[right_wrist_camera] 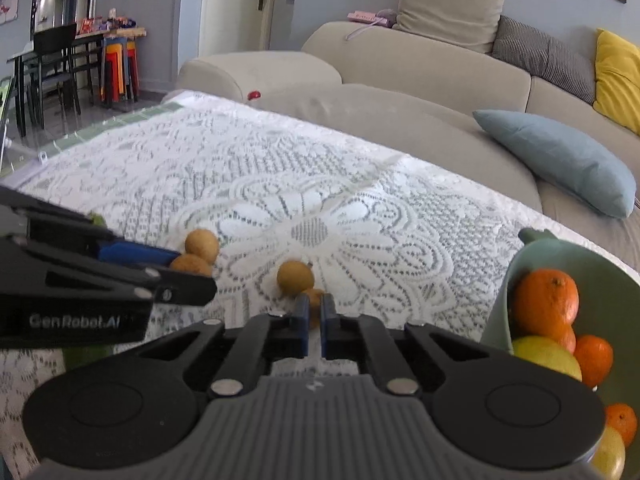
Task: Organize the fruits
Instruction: 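Grasp a small brown fruit with the left tool while the right tool grasps another, then carry the brown fruit with the left tool while the right tool carries its fruit over the colander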
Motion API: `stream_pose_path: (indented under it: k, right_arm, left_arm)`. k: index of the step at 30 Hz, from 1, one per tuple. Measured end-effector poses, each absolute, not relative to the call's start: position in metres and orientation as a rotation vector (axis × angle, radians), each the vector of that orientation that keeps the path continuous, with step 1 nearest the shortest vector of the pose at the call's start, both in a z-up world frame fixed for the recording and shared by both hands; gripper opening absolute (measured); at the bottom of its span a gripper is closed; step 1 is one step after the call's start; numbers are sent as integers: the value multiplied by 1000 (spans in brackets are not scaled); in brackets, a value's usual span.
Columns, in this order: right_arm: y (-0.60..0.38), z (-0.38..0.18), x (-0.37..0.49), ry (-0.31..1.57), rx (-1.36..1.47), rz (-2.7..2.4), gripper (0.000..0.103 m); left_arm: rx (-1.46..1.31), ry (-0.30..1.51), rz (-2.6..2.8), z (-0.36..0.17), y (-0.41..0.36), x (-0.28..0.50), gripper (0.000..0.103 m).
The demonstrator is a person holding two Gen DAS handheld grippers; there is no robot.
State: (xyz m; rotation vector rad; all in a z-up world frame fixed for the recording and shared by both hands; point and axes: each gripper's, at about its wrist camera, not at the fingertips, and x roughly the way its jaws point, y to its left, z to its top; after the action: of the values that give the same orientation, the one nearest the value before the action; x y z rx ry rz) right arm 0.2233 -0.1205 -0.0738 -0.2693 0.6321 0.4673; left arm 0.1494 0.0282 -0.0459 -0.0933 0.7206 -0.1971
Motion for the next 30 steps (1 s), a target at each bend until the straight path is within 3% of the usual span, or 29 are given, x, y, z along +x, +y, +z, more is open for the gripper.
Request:
stream_pose_path:
  k: [4,6,7,20,30]
  right_arm:
    - [-121,-79,225,649,-258,469,6]
    - [-120,-79,226,641,-261,464,23]
    - [-119,-80,227,636,-266,460,24]
    - [-117,-85,233,671,-221,471,22]
    - [-131,-56,211,607,-229,475,22]
  left_arm:
    - [-92,720,-199,-46,26,149,31]
    - [-92,718,-201,-46,26,149,31]
    - [-92,719,-202,-46,27,149,31]
    - [-95,718,-202,-45,28,146,31]
    - [-94,726,-158,-32,18,143,31]
